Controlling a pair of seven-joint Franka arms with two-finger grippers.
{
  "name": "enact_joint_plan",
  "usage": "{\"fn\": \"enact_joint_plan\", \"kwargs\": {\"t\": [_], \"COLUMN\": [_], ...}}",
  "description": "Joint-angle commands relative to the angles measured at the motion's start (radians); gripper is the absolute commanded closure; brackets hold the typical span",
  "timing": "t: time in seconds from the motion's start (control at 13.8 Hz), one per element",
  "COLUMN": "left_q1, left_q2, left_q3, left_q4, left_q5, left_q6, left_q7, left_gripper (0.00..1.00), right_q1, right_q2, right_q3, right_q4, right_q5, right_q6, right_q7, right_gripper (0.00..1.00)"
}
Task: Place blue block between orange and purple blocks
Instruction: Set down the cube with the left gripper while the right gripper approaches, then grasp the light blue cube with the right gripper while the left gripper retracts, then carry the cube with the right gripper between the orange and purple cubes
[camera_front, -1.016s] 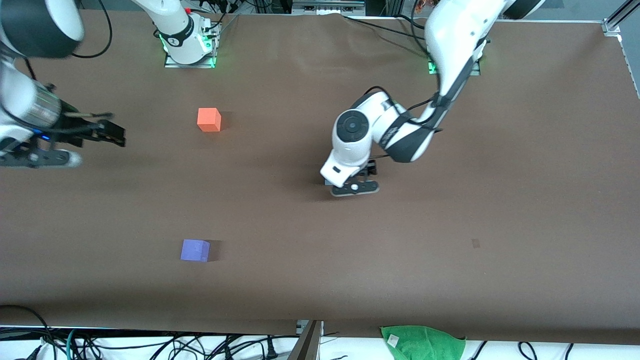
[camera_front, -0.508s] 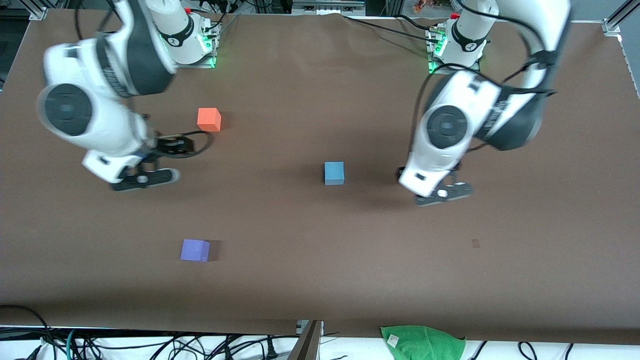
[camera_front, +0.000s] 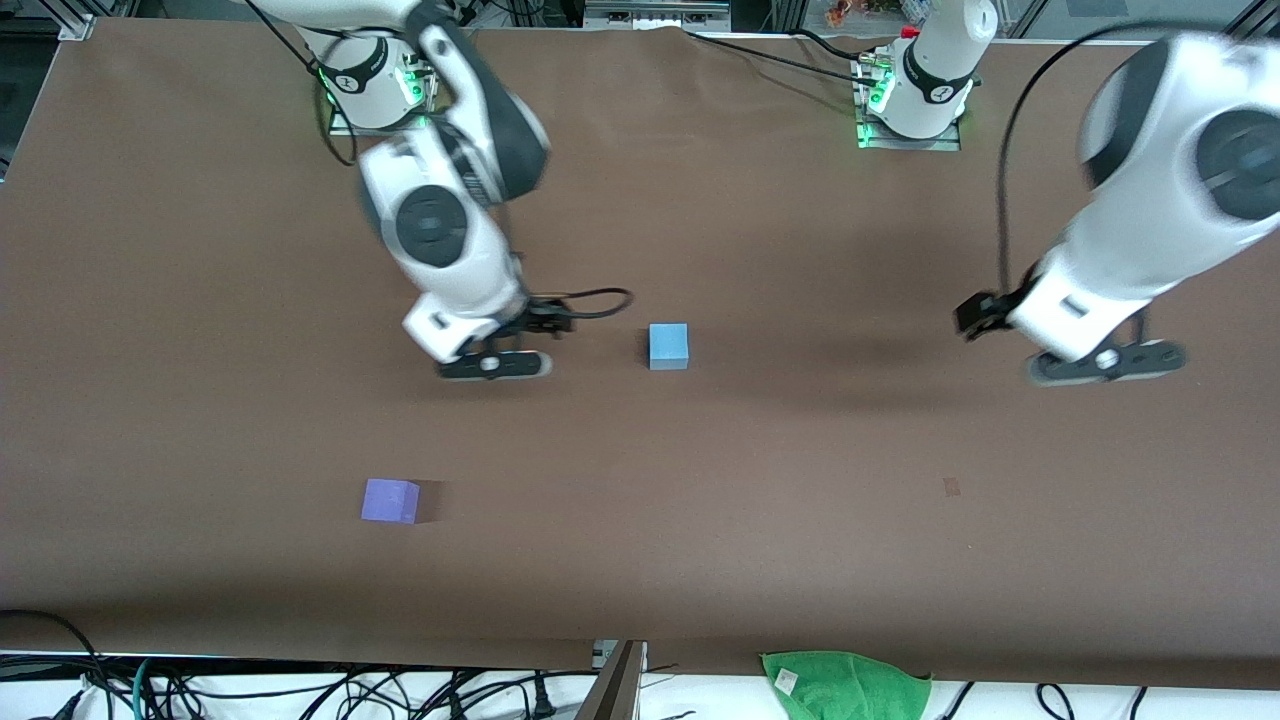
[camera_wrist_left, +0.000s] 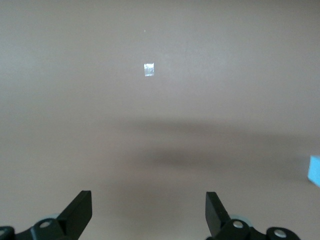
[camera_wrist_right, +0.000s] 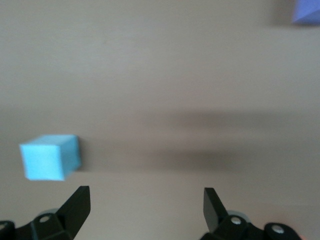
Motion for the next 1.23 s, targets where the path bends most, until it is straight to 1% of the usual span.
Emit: {"fn": "enact_joint_plan", "kwargs": {"t": [0.0, 0.07, 0.22, 0.29, 0.36, 0.44, 0.51, 0.65, 0.8, 0.87, 1.02, 1.16], "left_q1": [0.093, 0.085, -0.047, -0.064, -0.078, -0.112, -0.156, -0.161, -0.138, -0.127, -0.072, -0.072], "left_q2": [-0.024, -0.072, -0.188, -0.225, -0.235, -0.233, -0.232, -0.215, -0.201, -0.204, -0.207, -0.201], "left_q3": [0.001, 0.037, 0.207, 0.222, 0.231, 0.263, 0.319, 0.317, 0.315, 0.297, 0.282, 0.274], "left_q4": [0.047, 0.022, -0.095, -0.137, -0.150, -0.150, -0.151, -0.136, -0.125, -0.127, -0.134, -0.125], "left_q5": [-0.074, -0.081, -0.090, -0.090, -0.085, -0.081, -0.096, -0.101, -0.127, -0.128, -0.134, -0.125], "left_q6": [-0.067, -0.064, -0.035, -0.028, -0.028, -0.028, -0.027, -0.028, -0.024, -0.016, -0.016, -0.016], "left_q7": [0.228, 0.305, 0.335, 0.331, 0.331, 0.350, 0.350, 0.342, 0.338, 0.335, 0.328, 0.328], "left_gripper": [0.00, 0.00, 0.00, 0.00, 0.00, 0.00, 0.00, 0.00, 0.00, 0.00, 0.00, 0.00], "right_q1": [0.106, 0.141, 0.187, 0.200, 0.209, 0.227, 0.235, 0.243, 0.243, 0.247, 0.260, 0.269], "right_q2": [0.095, 0.128, 0.178, 0.198, 0.221, 0.247, 0.270, 0.295, 0.309, 0.320, 0.330, 0.346], "right_q3": [-0.010, -0.010, -0.010, -0.010, -0.012, -0.015, -0.018, -0.018, -0.018, -0.018, -0.018, -0.020], "right_q4": [0.018, 0.020, 0.023, 0.029, 0.056, 0.087, 0.110, 0.118, 0.117, 0.115, 0.115, 0.115], "right_q5": [0.013, 0.012, 0.012, 0.007, 0.004, 0.001, -0.005, -0.087, -0.163, -0.180, -0.183, -0.182], "right_q6": [0.157, 0.222, 0.345, 0.376, 0.381, 0.379, 0.379, 0.382, 0.379, 0.379, 0.381, 0.387], "right_q7": [0.221, 0.269, 0.338, 0.366, 0.377, 0.398, 0.407, 0.409, 0.406, 0.409, 0.412, 0.414], "right_gripper": [0.00, 0.00, 0.00, 0.00, 0.00, 0.00, 0.00, 0.00, 0.00, 0.00, 0.00, 0.00]}}
